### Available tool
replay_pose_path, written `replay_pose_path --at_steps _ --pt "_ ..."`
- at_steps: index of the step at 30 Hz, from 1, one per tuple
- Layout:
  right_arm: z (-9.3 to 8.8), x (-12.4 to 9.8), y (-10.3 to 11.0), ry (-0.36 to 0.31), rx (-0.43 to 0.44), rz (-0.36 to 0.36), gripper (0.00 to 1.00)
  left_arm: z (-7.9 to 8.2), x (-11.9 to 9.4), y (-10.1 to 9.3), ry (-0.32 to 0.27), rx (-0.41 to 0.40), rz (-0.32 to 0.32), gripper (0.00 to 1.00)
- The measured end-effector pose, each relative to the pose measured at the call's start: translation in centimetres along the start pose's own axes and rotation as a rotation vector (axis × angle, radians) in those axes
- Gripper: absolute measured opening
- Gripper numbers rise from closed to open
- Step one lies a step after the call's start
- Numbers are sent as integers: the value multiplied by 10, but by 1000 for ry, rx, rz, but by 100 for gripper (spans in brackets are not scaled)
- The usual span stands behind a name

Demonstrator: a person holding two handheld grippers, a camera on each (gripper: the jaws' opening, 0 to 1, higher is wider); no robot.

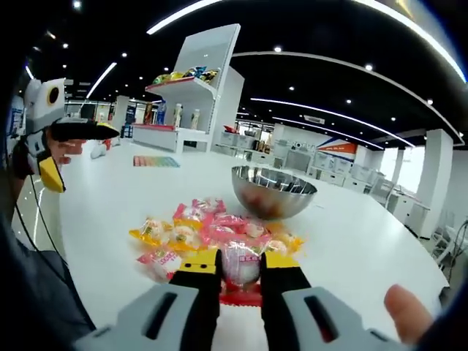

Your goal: Pick up the marshmallows scattered on the table and place them into the bowl on the table

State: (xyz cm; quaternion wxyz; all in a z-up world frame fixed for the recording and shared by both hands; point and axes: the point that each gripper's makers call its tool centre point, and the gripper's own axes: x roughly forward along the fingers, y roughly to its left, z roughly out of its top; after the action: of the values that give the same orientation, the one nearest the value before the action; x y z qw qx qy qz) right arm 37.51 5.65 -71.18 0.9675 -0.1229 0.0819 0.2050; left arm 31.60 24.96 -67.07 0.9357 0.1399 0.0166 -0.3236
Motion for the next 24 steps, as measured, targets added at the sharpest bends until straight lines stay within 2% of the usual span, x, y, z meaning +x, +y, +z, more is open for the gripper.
replay_pose_path --at_steps 5,8,12,16,18,22,24 --pt "25 -2 -17 -34 5 -14 17 1 1 -1 -2 1 -5 94" --pt "29 -2 -20 -20 20 -22 17 -1 1 -1 6 1 -5 94" --pt "33 -5 -17 -38 33 -14 17 -2 -3 1 5 -2 1 94" --pt "48 -13 -17 -54 0 -27 17 -2 -5 5 7 -1 12 95" --pt "77 -23 -19 -116 -14 -19 17 -1 -6 8 7 1 22 95" --pt "130 -41 -26 -188 28 45 17 2 -5 9 2 8 21 95" --pt "165 -49 -36 -252 19 59 17 4 -4 9 -3 12 20 95"
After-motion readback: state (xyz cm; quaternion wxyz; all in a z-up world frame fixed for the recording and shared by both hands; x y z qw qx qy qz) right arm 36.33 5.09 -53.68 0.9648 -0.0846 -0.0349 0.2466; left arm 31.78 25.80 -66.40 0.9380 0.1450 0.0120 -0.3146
